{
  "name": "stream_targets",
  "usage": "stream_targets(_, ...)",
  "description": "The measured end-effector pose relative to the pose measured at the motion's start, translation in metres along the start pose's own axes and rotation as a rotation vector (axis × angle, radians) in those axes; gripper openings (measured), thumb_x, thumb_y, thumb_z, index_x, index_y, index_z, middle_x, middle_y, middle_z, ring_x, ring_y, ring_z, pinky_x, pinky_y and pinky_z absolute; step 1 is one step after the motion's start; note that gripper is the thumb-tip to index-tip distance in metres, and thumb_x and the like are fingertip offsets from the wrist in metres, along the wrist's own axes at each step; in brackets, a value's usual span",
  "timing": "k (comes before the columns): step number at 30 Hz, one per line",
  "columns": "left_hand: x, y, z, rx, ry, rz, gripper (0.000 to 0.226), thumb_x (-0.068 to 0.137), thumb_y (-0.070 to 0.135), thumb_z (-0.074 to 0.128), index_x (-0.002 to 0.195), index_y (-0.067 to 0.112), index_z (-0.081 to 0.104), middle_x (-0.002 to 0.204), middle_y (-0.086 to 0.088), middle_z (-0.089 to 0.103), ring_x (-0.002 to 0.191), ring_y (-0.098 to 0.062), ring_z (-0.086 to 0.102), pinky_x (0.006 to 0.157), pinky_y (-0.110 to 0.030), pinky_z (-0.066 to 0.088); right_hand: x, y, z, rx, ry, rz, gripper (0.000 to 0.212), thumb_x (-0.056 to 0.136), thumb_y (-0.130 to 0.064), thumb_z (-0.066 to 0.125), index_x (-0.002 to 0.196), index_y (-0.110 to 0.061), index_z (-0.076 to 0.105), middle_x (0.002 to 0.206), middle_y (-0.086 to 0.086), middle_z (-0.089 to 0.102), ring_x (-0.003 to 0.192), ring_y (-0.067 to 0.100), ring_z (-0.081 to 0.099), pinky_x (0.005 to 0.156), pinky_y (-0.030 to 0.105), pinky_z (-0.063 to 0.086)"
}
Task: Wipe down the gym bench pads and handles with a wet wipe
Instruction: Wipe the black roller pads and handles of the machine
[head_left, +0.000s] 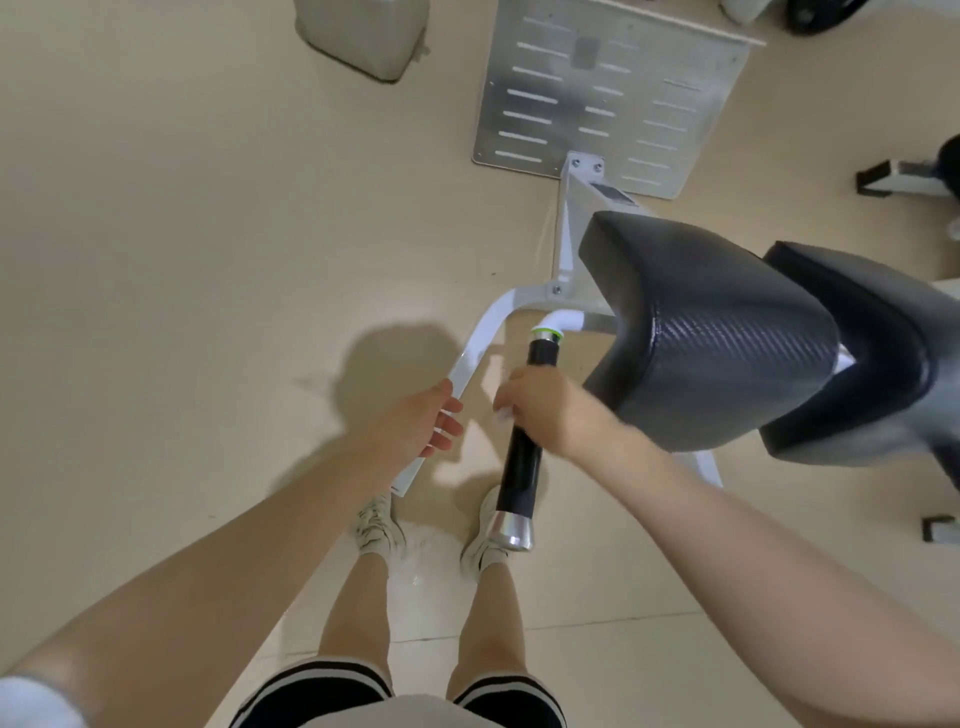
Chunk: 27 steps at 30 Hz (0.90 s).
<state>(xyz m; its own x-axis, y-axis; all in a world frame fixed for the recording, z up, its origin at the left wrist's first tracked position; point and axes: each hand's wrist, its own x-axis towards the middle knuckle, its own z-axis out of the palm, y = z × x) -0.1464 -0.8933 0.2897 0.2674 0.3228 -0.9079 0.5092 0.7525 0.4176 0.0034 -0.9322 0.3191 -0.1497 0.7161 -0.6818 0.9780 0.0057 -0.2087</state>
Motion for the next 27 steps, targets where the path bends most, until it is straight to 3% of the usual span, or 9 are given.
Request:
stream_targets(2,-0.005,0.003,0.002,0.066,-0.042,0.008,0.037,0.099,0.036,0.030,0.082,0.016,0.056,0.074,0.000,0.059,0.060,-0.014,0.049,0.061,-0.024,0.035,-0.034,-0.018,0.016,0.304,0.014,-0.044,0.028,0.085,-0.007,0.045,0.102,-0.006,0.067,0.104,0.009,0.065,0.099,0.020,0.059,0.074,0.015,0.033)
stream_targets(5,-0.015,0.009,0.006,0.187,-0.124,0.039,0.037,0.099,0.037,0.028,0.096,0.017,0.059,0.080,0.001,0.061,0.067,-0.013,0.052,0.066,-0.025,0.038,-0.082,-0.045,0.037,0.719,0.121,-0.010,0.020,0.084,-0.010,0.055,0.088,-0.010,0.074,0.089,0.002,0.069,0.084,0.009,0.061,0.074,0.020,0.045)
stream_targets(7,-0.023,0.010,0.010,0.231,-0.189,0.055,0.035,0.098,0.037,0.031,0.105,0.019,0.060,0.085,0.001,0.061,0.069,-0.013,0.054,0.067,-0.024,0.040,-0.090,-0.044,0.047,0.893,0.438,0.217,0.014,0.083,-0.005,0.063,0.081,-0.013,0.074,0.080,-0.007,0.065,0.077,-0.004,0.057,0.069,0.012,0.043)
stream_targets(10,-0.031,0.006,0.017,0.288,-0.285,0.139,0.032,0.098,0.029,0.039,0.128,0.026,0.050,0.103,0.002,0.061,0.077,-0.012,0.058,0.074,-0.022,0.045,-0.077,-0.028,0.052,1.025,0.815,0.662,0.014,0.086,-0.008,0.061,0.074,-0.007,0.068,0.069,-0.007,0.058,0.070,0.004,0.052,0.064,0.016,0.037)
stream_targets(13,-0.034,0.000,0.022,0.345,-0.321,0.211,0.043,0.097,0.018,0.042,0.138,0.030,0.038,0.116,0.002,0.059,0.086,-0.014,0.061,0.079,-0.022,0.046,-0.056,-0.031,0.069,1.380,0.755,0.816,0.014,0.088,-0.007,0.058,0.081,0.000,0.068,0.074,0.003,0.061,0.069,0.013,0.053,0.069,0.026,0.044)
stream_targets(16,-0.034,-0.003,0.024,0.347,-0.307,0.229,0.049,0.095,0.009,0.047,0.140,0.026,0.037,0.105,0.006,0.058,0.082,-0.015,0.059,0.074,-0.019,0.046,-0.067,-0.045,0.084,1.731,0.681,0.765,0.011,0.088,-0.007,0.060,0.090,-0.005,0.071,0.080,0.009,0.063,0.072,0.012,0.057,0.075,0.030,0.050)
stream_targets(19,-0.034,-0.005,0.026,0.335,-0.292,0.226,0.052,0.093,0.003,0.047,0.139,0.025,0.038,0.102,0.005,0.056,0.075,-0.012,0.058,0.070,-0.017,0.045,-0.101,-0.043,0.093,1.905,0.492,0.589,0.013,0.085,0.002,0.059,0.082,-0.003,0.070,0.075,0.016,0.060,0.063,0.019,0.054,0.063,0.027,0.048)
stream_targets(22,-0.035,-0.002,0.028,0.329,-0.264,0.224,0.050,0.093,0.000,0.044,0.137,0.024,0.041,0.103,0.000,0.058,0.072,-0.010,0.059,0.067,-0.015,0.045,-0.105,-0.038,0.088,1.807,0.450,0.634,0.027,0.084,0.012,0.053,0.081,-0.009,0.069,0.076,0.006,0.062,0.057,0.009,0.057,0.054,0.018,0.049)
stream_targets(27,-0.034,0.005,0.027,0.319,-0.230,0.211,0.040,0.097,0.006,0.038,0.133,0.020,0.048,0.117,0.001,0.058,0.079,-0.007,0.058,0.074,-0.018,0.044,-0.039,-0.021,0.058,1.517,0.966,0.893,0.024,0.089,-0.001,0.051,0.104,-0.010,0.067,0.090,0.002,0.060,0.076,0.009,0.054,0.069,0.013,0.044)
